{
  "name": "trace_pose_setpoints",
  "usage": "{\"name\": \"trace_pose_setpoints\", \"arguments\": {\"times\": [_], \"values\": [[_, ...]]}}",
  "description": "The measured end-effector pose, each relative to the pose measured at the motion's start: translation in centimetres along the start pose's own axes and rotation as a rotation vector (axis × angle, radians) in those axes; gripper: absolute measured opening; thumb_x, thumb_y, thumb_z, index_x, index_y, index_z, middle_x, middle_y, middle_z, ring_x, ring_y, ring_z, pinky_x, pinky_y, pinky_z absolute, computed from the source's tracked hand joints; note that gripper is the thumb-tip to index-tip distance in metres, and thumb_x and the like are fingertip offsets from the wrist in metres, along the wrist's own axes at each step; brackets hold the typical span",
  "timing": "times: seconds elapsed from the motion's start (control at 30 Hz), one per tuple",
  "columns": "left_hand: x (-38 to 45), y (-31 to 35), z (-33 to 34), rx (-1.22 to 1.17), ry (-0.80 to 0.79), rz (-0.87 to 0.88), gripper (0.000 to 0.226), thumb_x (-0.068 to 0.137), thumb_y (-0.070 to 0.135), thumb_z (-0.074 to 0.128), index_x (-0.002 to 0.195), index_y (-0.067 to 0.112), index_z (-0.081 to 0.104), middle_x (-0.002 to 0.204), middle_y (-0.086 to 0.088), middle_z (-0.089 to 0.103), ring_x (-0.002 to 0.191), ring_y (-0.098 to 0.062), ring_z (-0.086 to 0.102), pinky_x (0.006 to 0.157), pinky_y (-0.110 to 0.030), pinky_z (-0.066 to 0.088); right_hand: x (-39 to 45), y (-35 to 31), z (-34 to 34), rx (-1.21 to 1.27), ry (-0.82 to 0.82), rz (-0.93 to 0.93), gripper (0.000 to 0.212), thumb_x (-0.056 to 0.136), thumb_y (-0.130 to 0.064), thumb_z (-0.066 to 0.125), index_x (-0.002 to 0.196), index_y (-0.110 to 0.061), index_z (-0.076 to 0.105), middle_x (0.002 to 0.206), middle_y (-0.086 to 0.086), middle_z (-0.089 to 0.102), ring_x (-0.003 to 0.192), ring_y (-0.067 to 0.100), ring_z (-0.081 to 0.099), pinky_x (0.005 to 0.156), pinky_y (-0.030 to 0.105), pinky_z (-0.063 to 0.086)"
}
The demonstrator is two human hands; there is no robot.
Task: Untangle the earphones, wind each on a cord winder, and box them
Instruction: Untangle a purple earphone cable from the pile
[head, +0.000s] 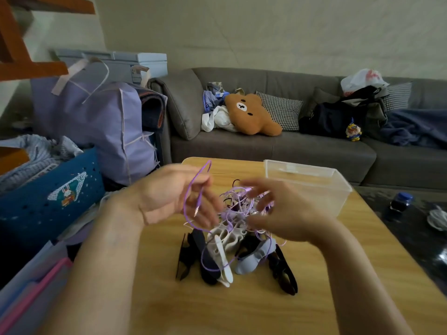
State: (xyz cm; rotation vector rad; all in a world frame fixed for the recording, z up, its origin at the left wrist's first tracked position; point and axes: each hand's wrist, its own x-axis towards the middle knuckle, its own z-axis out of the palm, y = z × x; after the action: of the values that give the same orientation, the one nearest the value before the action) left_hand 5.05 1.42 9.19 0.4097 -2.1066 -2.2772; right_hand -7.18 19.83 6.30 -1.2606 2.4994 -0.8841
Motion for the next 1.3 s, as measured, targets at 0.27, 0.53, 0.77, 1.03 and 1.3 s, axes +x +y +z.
{"name": "trace_pose_setpoints", "arguments": {"times": [0.27, 0.53, 0.77, 1.03, 1.3], "values": [[1.1, 1.3, 2.6, -0.745, 0.263, 0.468, 0.031, 0.104, 0.019, 0.033, 0.080, 0.017, 0.052, 0.054, 0.001, 0.063, 0.044, -0.014, 0.061, 0.043, -0.019, 0.049, -1.1, 0.2, 3.8, 0.066, -0.519, -0.095, 0.019, 0.088, -0.033, 0.074, 0.107, -0.030, 0.077, 0.089, -0.019, 0.073, 0.078, -0.003, 0.063, 0.079, 0.022, 0.050], [3.9, -3.8, -0.8, -0.160, 0.380, 0.200, 0.028, 0.104, 0.019, 0.040, 0.083, 0.012, 0.057, 0.046, 0.008, 0.025, 0.033, -0.008, 0.019, 0.040, -0.021, 0.011, -1.9, 4.5, -1.4, 0.747, 0.219, -0.059, 0.018, 0.099, -0.010, 0.055, 0.093, -0.008, 0.072, 0.081, 0.005, 0.074, 0.079, 0.019, 0.065, 0.072, 0.029, 0.055], [4.2, -4.1, 5.9, 0.632, 0.060, 0.363, 0.015, 0.099, 0.038, 0.057, 0.089, 0.029, 0.063, 0.062, 0.012, 0.059, 0.057, -0.010, 0.052, 0.048, -0.017, 0.039, -1.9, 1.1, -0.7, 1.030, 0.371, -0.362, 0.017, 0.090, -0.023, 0.064, 0.092, -0.012, 0.076, 0.085, 0.006, 0.073, 0.086, 0.021, 0.069, 0.086, 0.035, 0.056], [5.1, -4.5, 6.6, 0.638, 0.192, 0.484, 0.034, 0.101, 0.028, 0.057, 0.074, 0.016, 0.074, 0.046, 0.008, 0.042, 0.043, -0.006, 0.032, 0.046, -0.023, 0.026, -2.7, 0.3, -1.8, 1.171, 0.288, -0.373, 0.040, 0.071, 0.008, 0.060, 0.109, -0.004, 0.065, 0.102, 0.013, 0.065, 0.086, 0.025, 0.065, 0.075, 0.035, 0.056], [5.0, -3.1, 4.5, 0.252, 0.303, 0.586, 0.039, 0.106, 0.030, 0.042, 0.088, 0.009, 0.070, 0.059, -0.005, 0.047, 0.044, -0.017, 0.041, 0.047, -0.024, 0.036, -1.0, 3.2, 3.8, 0.149, 0.095, 0.137, 0.026, 0.079, -0.031, 0.081, 0.092, -0.022, 0.061, 0.090, -0.005, 0.067, 0.073, 0.008, 0.060, 0.063, 0.021, 0.048]]}}
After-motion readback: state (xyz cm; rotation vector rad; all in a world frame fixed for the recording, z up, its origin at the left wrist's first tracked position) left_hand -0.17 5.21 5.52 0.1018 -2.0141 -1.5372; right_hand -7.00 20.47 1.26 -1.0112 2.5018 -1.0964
